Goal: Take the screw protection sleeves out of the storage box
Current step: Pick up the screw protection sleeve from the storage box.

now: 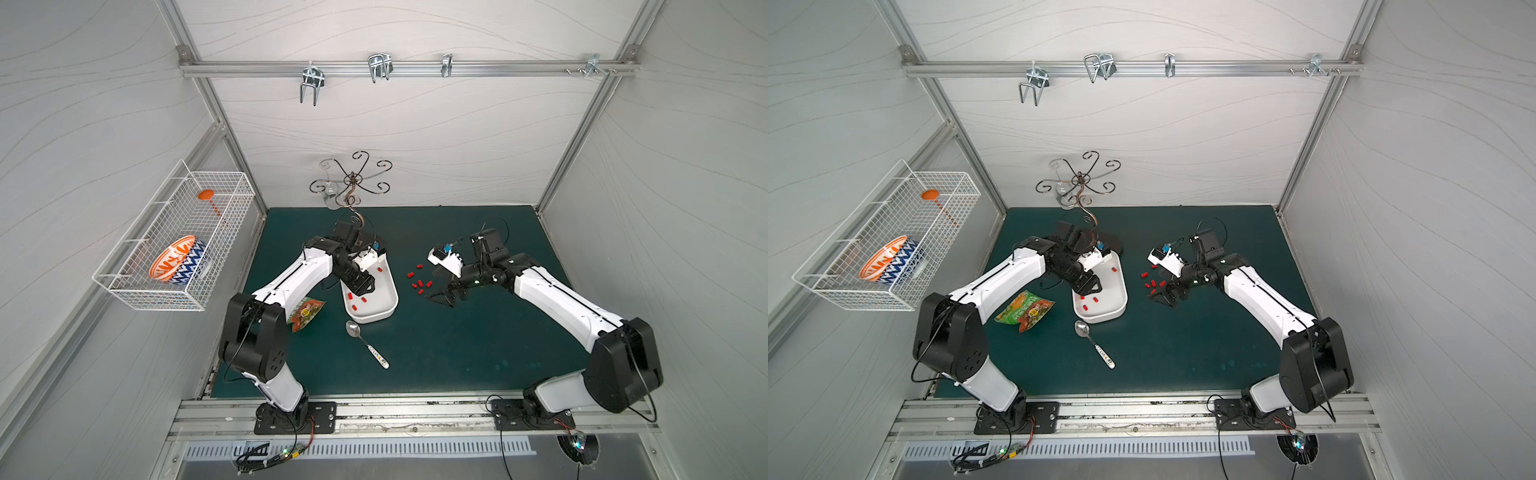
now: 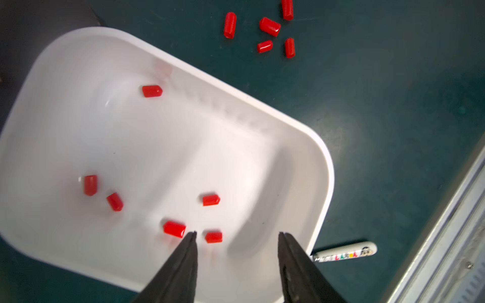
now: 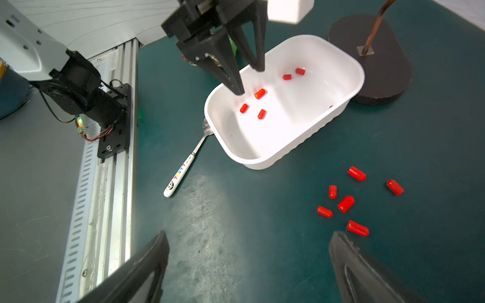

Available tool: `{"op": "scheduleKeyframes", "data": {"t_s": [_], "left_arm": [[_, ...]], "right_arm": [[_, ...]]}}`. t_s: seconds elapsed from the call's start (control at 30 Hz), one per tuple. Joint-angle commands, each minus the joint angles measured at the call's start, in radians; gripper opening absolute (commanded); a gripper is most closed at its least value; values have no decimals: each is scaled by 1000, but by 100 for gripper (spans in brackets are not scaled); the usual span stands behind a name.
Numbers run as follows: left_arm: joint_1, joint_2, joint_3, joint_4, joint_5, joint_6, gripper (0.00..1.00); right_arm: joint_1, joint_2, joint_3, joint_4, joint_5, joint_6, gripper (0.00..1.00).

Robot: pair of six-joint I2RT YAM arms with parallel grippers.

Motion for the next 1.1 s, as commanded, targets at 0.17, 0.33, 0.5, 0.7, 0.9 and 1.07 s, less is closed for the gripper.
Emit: {"op": "scheduleKeyframes", "data": {"t_s": [0.17,0.33,0.5,0.7,0.9,1.07], "left_arm": [[4,63,71,-49,-131,161,54],[3,151,126,20,-198,159,52],[-2,263,196,85,-156,123,50],[-2,335,225,164,-117,226,50],[-3,406,289,160,-102,340,49],[-9,453,347,141,-87,386,48]], "right_arm": [[2,-10,-21,45,1,25,99],[-1,-16,-30,49,14,18,99],[-22,-19,-34,55,27,19,99],[-67,-21,-39,59,30,19,99],[-101,-25,-43,61,24,24,99],[-106,-22,-44,62,20,26,99]]}}
